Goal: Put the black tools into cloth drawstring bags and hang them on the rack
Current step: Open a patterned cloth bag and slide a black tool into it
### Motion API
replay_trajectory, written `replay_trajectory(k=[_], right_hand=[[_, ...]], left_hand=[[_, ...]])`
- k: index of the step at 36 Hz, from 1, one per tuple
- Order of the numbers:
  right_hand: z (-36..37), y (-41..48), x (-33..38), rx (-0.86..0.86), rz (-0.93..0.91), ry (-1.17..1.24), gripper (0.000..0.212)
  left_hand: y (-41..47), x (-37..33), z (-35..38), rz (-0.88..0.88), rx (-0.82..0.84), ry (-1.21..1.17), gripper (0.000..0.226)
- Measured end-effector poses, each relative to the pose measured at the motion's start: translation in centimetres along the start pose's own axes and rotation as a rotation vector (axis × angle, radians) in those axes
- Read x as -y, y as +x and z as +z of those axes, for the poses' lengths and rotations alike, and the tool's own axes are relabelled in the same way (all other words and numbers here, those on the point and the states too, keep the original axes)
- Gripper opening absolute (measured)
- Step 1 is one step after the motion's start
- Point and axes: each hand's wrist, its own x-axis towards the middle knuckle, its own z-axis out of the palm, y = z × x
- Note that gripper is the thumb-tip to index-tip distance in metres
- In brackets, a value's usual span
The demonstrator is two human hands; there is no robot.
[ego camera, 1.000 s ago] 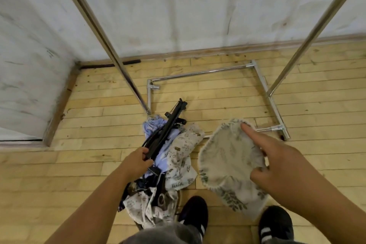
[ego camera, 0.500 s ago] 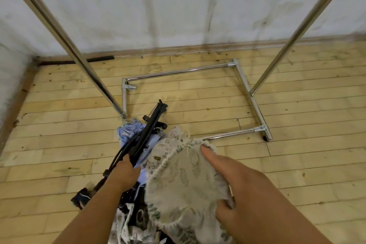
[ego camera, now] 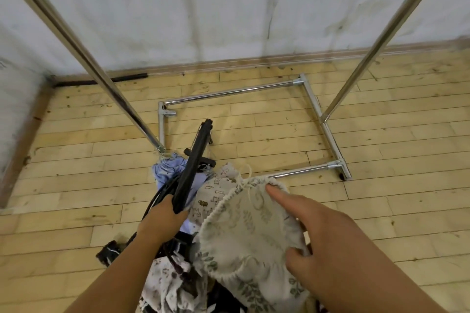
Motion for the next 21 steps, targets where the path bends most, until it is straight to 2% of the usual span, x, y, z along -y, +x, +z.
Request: replay_trajectory(k=[4,11,18,21], right_hand=[[-0.8,-0.5,-0.7,-0.057,-0.018,0.061,0.083],[-2.1,-1.6,-1.5,-0.125,-0.033,0.166,0.076],[-2.9,-2.7,-1.0,-0.131,-0.105,0.297,0.065],[-3.6,-3.6,-0.4,-0.159,-0.126,0.405,0.072]], left_hand=[[-3.8,-3.4,-3.2,0.138,-0.097,-0.127,0.044],[-11.5,-10.5,-10.1,0.378,-0.234,-0.151,0.024],[-18.4,-17.1,-12.7,0.506,-0.391,-0.087,0.026],[-21.6,-19.7,-11.1,0.533,-0.442,-0.048,0.032]])
